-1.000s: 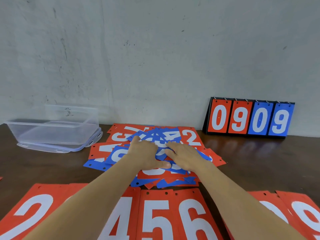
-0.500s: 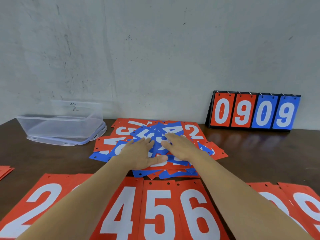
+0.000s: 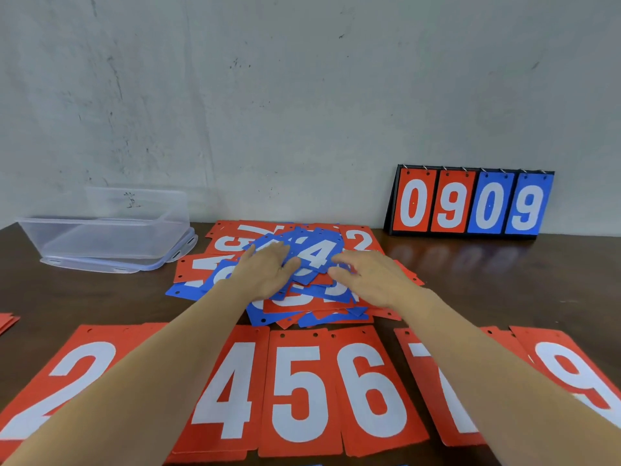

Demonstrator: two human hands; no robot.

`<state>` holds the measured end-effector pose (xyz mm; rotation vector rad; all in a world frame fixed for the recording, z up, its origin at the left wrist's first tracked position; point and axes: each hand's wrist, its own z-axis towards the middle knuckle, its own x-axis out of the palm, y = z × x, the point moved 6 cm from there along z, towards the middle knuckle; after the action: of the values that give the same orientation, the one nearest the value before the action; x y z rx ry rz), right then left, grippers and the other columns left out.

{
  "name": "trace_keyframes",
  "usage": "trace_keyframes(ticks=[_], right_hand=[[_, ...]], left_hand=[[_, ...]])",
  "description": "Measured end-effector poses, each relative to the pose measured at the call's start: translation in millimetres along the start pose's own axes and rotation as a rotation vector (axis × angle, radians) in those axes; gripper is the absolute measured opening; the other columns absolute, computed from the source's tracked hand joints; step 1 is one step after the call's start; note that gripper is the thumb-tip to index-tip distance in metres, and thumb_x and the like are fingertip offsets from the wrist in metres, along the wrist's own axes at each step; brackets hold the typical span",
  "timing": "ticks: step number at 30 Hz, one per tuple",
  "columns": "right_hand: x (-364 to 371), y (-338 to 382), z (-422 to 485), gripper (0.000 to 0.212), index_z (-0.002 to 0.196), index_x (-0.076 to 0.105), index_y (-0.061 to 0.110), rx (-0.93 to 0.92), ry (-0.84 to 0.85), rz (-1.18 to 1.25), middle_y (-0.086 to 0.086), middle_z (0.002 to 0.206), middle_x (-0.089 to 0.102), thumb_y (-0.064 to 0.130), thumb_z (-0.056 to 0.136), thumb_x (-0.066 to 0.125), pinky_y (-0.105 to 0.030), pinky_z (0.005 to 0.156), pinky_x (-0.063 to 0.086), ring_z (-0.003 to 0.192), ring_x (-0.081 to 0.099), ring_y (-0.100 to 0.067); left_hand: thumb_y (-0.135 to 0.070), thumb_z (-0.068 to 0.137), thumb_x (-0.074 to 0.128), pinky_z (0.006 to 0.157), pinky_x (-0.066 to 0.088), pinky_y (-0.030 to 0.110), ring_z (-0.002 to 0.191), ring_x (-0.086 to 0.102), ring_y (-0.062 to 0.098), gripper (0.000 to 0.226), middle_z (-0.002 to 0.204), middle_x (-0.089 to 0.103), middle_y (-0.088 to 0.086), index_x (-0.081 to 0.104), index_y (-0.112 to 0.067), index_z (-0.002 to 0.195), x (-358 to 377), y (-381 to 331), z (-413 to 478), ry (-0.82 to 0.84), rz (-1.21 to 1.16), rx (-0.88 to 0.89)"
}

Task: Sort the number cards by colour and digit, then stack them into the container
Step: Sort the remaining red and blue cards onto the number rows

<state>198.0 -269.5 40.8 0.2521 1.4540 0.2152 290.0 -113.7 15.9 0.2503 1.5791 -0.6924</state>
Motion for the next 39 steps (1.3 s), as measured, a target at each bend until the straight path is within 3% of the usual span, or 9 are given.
trace_keyframes(ticks=[4,8,10,13,19,22,26,32,39], right_hand=[[27.5,5.6,21.2,0.054,0.137,0.045,0.008,0.144,0.077,0.060,-0.011,0.138,0.049,0.048,0.100,0.037,-0.038,0.102,0.036,0.124,0.046,-0.028],[37.3,-0.1,12.7,0.047,0.111,0.060,0.007,0.127,0.072,0.004,-0.008,0.110,0.056,0.045,0.101,0.035,-0.035,0.087,0.042,0.104,0.052,-0.026],[32.0,-2.6,1.1,0.045,0.118,0.062,0.010,0.090,0.105,-0.021,-0.010,0.121,0.056,0.041,0.103,0.033,-0.037,0.095,0.041,0.116,0.050,-0.027],[21.6,-14.0,-15.3,0.044,0.122,0.062,0.013,0.087,0.137,-0.081,-0.010,0.134,0.054,0.040,0.104,0.032,-0.037,0.102,0.039,0.123,0.048,-0.024],[-0.7,-31.4,-10.9,0.038,0.089,0.064,0.009,0.294,-0.241,-0.081,-0.005,0.088,0.066,0.043,0.096,0.049,-0.031,0.071,0.052,0.083,0.062,-0.021],[14.1,-31.0,2.1,0.069,0.115,0.056,0.011,0.445,-0.192,-0.029,-0.004,0.106,0.062,0.071,0.082,0.051,-0.036,0.083,0.051,0.102,0.058,-0.023],[35.3,-33.7,13.5,0.112,0.150,0.022,0.011,0.509,-0.102,-0.012,-0.010,0.148,0.039,0.083,0.070,0.052,-0.045,0.108,0.033,0.136,0.034,-0.032],[27.9,-51.5,13.9,0.103,0.153,0.013,0.018,0.520,-0.059,0.047,-0.005,0.157,0.024,0.068,0.077,0.063,-0.047,0.112,0.024,0.143,0.021,-0.030],[30.9,-48.1,15.3,0.094,0.154,0.007,0.026,0.466,-0.038,0.116,-0.003,0.159,0.019,0.058,0.084,0.063,-0.048,0.112,0.022,0.144,0.015,-0.030]], left_hand=[[-0.042,0.105,0.024,0.119,0.008,0.048,0.139,0.035,0.020,0.051,0.148,0.044,0.005,0.043,-0.015,0.143,9.5,-10.0,3.2,0.030,-0.061,0.025],[-0.037,0.104,0.033,0.109,0.031,0.046,0.104,0.056,0.028,0.032,0.096,0.060,0.010,0.054,-0.016,0.090,10.9,0.2,0.0,-0.019,-0.216,0.068],[-0.038,0.103,0.037,0.085,0.040,0.030,0.079,0.051,0.023,0.037,0.079,0.050,0.007,0.053,-0.013,0.081,8.6,7.8,-5.0,-0.039,-0.249,0.086],[-0.036,0.103,0.041,0.063,0.041,0.038,0.063,0.048,0.021,0.044,0.073,0.058,0.020,0.062,-0.006,0.080,0.6,15.3,-10.5,-0.082,-0.219,0.071],[-0.039,0.101,0.041,0.081,0.049,0.038,0.085,0.061,0.027,0.041,0.085,0.064,0.008,0.064,-0.007,0.092,-7.8,-4.4,-1.4,-0.227,-0.074,-0.049],[-0.060,0.095,0.038,0.097,0.040,0.040,0.108,0.056,0.026,0.054,0.101,0.060,0.008,0.059,-0.011,0.094,1.4,-20.0,10.7,-0.165,0.069,-0.156],[-0.082,0.081,0.031,0.115,0.017,0.048,0.148,0.013,0.029,0.101,0.159,0.017,0.011,0.026,-0.009,0.150,23.7,-9.8,25.6,0.002,0.144,-0.243],[-0.080,0.084,0.030,0.116,0.011,0.050,0.149,0.003,0.028,0.092,0.163,0.001,0.006,0.007,-0.026,0.155,28.7,0.7,32.2,0.095,0.115,-0.234],[-0.058,0.086,0.057,0.114,0.012,0.052,0.148,0.007,0.027,0.077,0.161,0.010,0.001,0.017,-0.042,0.150,18.9,-8.2,33.6,0.013,-0.080,-0.214]])
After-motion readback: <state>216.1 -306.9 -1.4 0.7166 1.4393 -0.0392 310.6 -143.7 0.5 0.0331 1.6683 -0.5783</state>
